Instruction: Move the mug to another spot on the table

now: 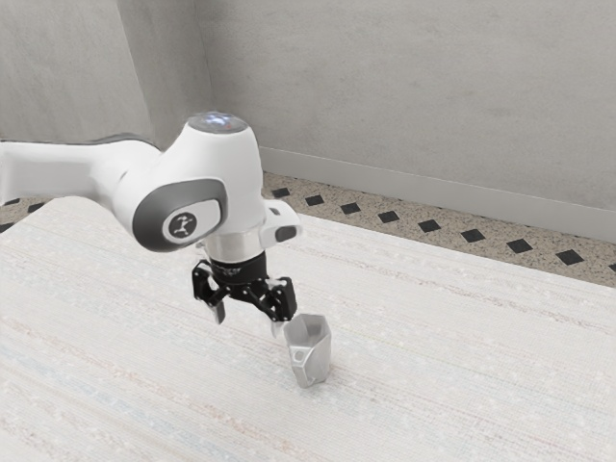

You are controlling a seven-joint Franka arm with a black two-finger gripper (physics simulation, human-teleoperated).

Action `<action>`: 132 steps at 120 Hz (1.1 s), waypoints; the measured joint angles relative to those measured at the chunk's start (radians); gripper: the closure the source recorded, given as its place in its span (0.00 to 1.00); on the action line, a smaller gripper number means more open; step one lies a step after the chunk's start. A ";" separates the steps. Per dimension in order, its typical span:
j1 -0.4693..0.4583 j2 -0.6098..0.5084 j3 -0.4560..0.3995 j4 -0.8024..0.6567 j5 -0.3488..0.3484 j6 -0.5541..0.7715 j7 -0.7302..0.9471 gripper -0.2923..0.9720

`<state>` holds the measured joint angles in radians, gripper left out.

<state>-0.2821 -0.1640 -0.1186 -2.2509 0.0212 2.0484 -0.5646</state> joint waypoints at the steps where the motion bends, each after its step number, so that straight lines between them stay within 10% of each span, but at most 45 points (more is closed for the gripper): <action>1: -0.003 0.002 -0.001 -0.001 0.000 0.004 -0.003 0.23; 82: -0.111 0.197 -0.022 -0.104 0.005 0.426 -0.110 0.25; 132: 0.022 0.213 -0.015 -0.126 -0.024 0.514 -0.108 0.25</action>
<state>-0.2603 0.0489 -0.1341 -2.3773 -0.0032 2.5623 -0.6729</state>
